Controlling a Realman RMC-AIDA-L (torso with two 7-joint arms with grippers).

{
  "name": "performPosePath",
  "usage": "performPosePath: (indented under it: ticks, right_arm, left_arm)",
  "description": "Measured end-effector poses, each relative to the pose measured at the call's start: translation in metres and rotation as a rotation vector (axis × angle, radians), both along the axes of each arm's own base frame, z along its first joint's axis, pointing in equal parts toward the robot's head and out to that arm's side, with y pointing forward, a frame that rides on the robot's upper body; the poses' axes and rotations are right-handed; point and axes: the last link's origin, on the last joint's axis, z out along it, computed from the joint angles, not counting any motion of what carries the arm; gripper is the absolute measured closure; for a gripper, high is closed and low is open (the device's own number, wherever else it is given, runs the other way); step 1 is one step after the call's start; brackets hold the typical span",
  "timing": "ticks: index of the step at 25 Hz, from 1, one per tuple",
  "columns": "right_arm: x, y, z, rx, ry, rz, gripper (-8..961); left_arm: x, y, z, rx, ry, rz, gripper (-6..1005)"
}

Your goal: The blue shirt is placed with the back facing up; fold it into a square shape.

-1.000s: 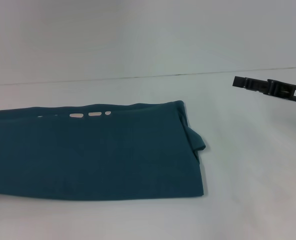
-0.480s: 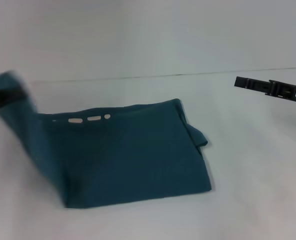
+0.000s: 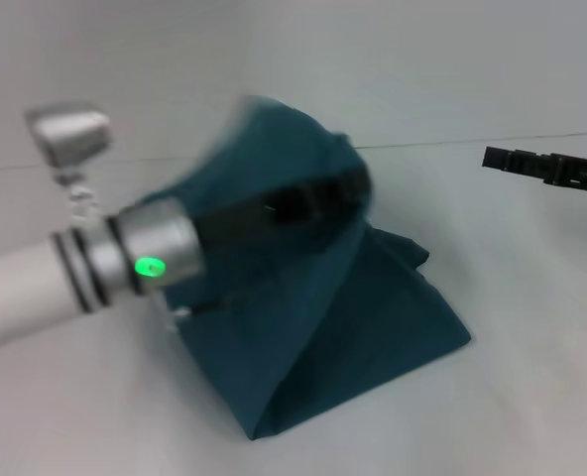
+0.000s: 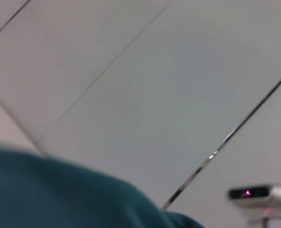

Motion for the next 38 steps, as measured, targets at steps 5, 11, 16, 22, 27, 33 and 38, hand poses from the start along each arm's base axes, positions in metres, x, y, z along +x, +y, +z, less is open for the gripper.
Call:
performPosePath:
  ticks: [5,11,16,22,27,33,38]
  right_arm:
    - [-0.002,0.002,0.001,-0.001,-0.01,0.013,215]
    - [-0.007,0.003,-0.006,-0.022,-0.023,0.031,216]
    - [-0.008,0.005,-0.009,-0.025,-0.028,0.03,216]
    - [-0.007,0.004,-0.012,-0.036,-0.032,0.021,216]
    - [-0.01,0.007,-0.015,-0.098,-0.049,-0.011,216]
    - [-0.021,0.021,-0.021,-0.194,-0.09,-0.093,217]
    - [-0.045,0.035,-0.046,-0.245,-0.106,-0.091,217]
  left_arm:
    - [0.006,-0.001,-0.044,0.03,0.037,0.084,965]
    - [0.01,-0.012,-0.062,0.04,0.036,0.101,868]
    - [0.011,-0.025,-0.065,0.012,-0.009,0.078,771]
    - [-0.007,-0.036,-0.048,0.032,-0.089,0.068,518]
    - [-0.041,-0.043,-0.018,0.056,-0.094,0.068,349]
    - [-0.088,-0.057,0.022,0.147,-0.043,0.1,113]
    - [-0.11,-0.072,0.041,0.182,0.014,0.08,47]
